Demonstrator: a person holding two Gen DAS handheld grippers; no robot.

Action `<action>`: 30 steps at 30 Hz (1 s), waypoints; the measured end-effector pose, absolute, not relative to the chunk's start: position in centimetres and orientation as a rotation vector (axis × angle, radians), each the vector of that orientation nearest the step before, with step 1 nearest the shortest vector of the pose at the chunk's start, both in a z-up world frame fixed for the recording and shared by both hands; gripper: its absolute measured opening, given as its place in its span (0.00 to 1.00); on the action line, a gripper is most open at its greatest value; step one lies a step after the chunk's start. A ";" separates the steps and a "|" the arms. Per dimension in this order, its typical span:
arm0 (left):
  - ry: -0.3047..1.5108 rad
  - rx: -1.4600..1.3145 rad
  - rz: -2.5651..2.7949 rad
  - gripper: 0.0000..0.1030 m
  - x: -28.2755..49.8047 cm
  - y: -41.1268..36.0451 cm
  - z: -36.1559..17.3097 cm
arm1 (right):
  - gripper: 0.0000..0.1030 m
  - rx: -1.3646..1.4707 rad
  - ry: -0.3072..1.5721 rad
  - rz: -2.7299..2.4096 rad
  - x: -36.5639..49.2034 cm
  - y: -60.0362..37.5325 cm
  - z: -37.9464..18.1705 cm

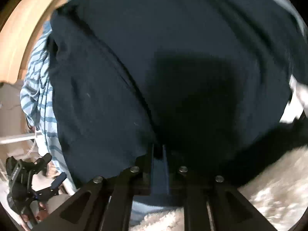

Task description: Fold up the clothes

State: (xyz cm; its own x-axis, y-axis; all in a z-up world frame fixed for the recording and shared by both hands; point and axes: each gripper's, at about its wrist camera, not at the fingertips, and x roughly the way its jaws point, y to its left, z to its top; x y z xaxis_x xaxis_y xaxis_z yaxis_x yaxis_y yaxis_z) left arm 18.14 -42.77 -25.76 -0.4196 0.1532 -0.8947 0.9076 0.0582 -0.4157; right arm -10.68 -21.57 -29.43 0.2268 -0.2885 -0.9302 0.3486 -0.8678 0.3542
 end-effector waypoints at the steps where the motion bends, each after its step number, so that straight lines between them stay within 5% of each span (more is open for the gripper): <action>1: 1.644 1.104 -1.429 0.70 17.9 -42.7 -25.7 | 0.40 2.009 0.044 -1.685 -10.5 -21.5 -29.4; 4: 1.573 1.218 -1.440 0.64 16.7 -42.6 -26.0 | 0.45 1.931 0.072 -1.727 -10.0 -22.1 -28.1; 8: 1.497 1.427 -1.410 0.59 13.8 -42.6 -27.8 | 0.70 1.765 0.281 -1.793 -9.1 -24.7 -26.4; 12: 1.409 1.532 -1.344 0.57 12.0 -42.9 -29.4 | 0.68 1.807 0.398 -1.694 -8.4 -26.8 -29.0; 15: 1.263 1.621 -1.329 0.27 11.1 -42.5 -29.7 | 0.52 1.775 0.481 -1.722 -7.6 -27.4 -30.1; 17: 1.149 1.687 -1.330 0.09 10.3 -42.1 -29.8 | 0.18 1.743 0.427 -1.732 -7.6 -26.7 -29.3; 19: 1.049 1.752 -1.356 0.08 9.4 -41.5 -29.7 | 0.10 1.726 0.350 -1.730 -7.6 -25.8 -28.5; 24: 0.899 1.869 -1.379 0.06 8.5 -40.2 -29.7 | 0.09 1.817 0.089 -1.587 -6.7 -22.0 -26.4; 30: 0.762 1.990 -1.340 0.05 7.8 -38.7 -30.4 | 0.09 1.891 0.256 -1.561 -5.8 -19.4 -29.4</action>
